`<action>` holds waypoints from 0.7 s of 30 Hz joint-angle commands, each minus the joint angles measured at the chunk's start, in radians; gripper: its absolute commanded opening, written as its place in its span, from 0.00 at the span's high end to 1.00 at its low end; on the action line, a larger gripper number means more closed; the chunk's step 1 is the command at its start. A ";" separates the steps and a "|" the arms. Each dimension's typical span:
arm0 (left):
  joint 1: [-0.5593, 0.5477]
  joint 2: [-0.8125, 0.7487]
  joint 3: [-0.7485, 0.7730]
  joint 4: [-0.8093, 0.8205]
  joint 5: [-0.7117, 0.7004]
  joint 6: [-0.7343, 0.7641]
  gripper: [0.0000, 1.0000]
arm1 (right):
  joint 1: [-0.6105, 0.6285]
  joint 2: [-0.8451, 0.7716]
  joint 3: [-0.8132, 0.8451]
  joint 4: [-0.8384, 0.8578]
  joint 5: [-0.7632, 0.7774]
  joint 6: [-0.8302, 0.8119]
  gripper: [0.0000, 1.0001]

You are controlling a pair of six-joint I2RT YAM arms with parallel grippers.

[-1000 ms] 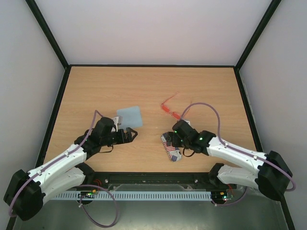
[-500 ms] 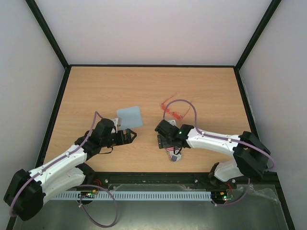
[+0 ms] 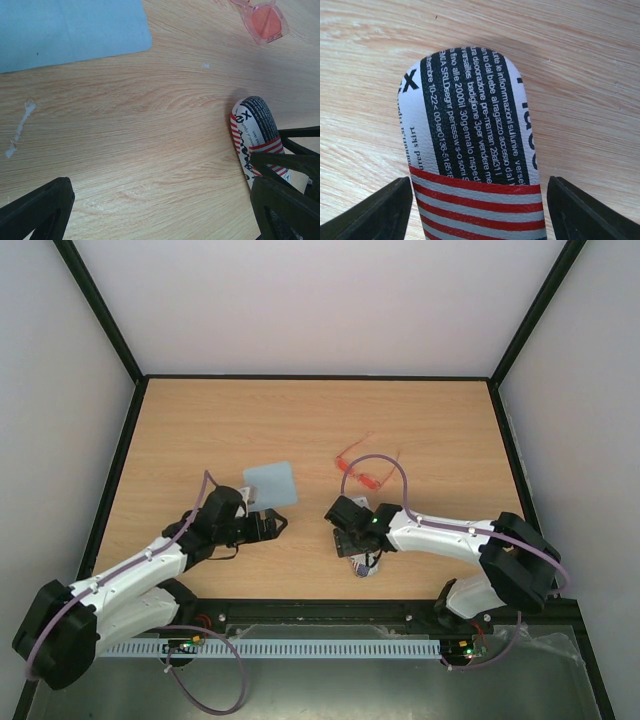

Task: Organize the sunglasses
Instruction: Pick up the sunglasses case from the center of the board.

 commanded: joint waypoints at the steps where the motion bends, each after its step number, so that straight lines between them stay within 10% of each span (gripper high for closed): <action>1: -0.008 0.017 0.004 0.016 0.013 -0.006 0.01 | 0.006 -0.003 -0.022 0.015 0.005 -0.011 0.27; 21: -0.034 0.061 0.010 0.028 0.007 -0.019 0.01 | 0.005 0.003 -0.039 0.023 0.023 -0.019 0.35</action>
